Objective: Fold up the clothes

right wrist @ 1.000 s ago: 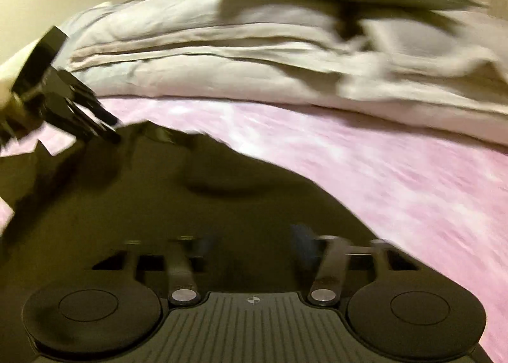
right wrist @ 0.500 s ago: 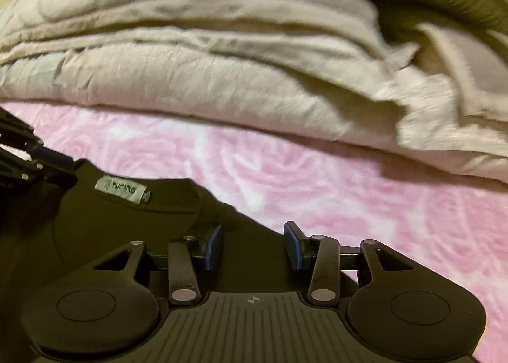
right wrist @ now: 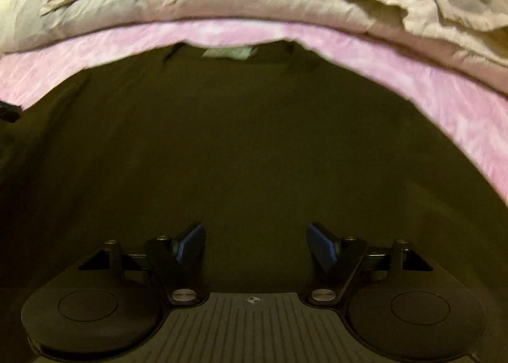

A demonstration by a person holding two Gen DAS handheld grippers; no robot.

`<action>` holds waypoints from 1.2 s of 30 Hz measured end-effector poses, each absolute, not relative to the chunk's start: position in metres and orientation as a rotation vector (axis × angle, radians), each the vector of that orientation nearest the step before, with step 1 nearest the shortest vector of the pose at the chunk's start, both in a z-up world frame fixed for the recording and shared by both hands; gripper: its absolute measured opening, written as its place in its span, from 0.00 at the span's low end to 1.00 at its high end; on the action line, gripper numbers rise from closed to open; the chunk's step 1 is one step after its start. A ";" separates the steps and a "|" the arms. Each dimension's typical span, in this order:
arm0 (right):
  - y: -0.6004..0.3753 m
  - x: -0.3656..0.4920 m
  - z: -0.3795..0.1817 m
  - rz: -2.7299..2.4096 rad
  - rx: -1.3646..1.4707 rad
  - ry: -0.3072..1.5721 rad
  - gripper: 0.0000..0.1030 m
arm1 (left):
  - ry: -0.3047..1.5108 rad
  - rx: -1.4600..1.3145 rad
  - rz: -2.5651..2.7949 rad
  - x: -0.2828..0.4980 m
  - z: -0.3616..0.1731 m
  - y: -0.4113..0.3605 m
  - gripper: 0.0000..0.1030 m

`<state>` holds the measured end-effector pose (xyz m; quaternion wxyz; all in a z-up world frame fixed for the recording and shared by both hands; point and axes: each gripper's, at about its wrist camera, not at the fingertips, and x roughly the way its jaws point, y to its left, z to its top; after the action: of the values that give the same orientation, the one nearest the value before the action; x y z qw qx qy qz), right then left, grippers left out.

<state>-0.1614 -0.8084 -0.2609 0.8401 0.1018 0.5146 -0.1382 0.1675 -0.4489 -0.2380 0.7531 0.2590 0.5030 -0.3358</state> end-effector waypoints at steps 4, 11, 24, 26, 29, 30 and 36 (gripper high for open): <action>-0.780 -0.166 -0.254 -0.310 0.218 1.100 0.82 | 1.149 0.634 -0.602 0.166 -0.240 -0.378 0.28; -0.713 -0.163 -0.239 -0.219 0.201 1.079 0.82 | 0.940 1.003 -0.594 0.113 -0.236 -0.293 0.29; -0.645 -0.150 -0.241 -0.146 0.122 1.133 0.82 | 0.633 1.517 -0.577 0.101 -0.298 -0.247 0.04; -0.646 -0.153 -0.236 -0.164 0.103 1.136 0.82 | 0.675 1.509 -0.557 0.106 -0.297 -0.247 0.03; -0.647 -0.162 -0.223 -0.198 0.093 1.137 0.82 | 0.706 1.467 -0.514 0.098 -0.279 -0.237 0.03; -0.648 -0.165 -0.219 -0.208 0.095 1.138 0.82 | 0.729 1.463 -0.505 0.091 -0.274 -0.231 0.03; -0.643 -0.180 -0.208 -0.239 0.132 1.160 0.82 | 0.891 1.497 -0.516 0.047 -0.271 -0.213 0.10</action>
<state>-0.1801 -0.6434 -0.2080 0.8276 0.0622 0.5465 -0.1125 0.0474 -0.2126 -0.2709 0.6149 0.6498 0.3867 -0.2239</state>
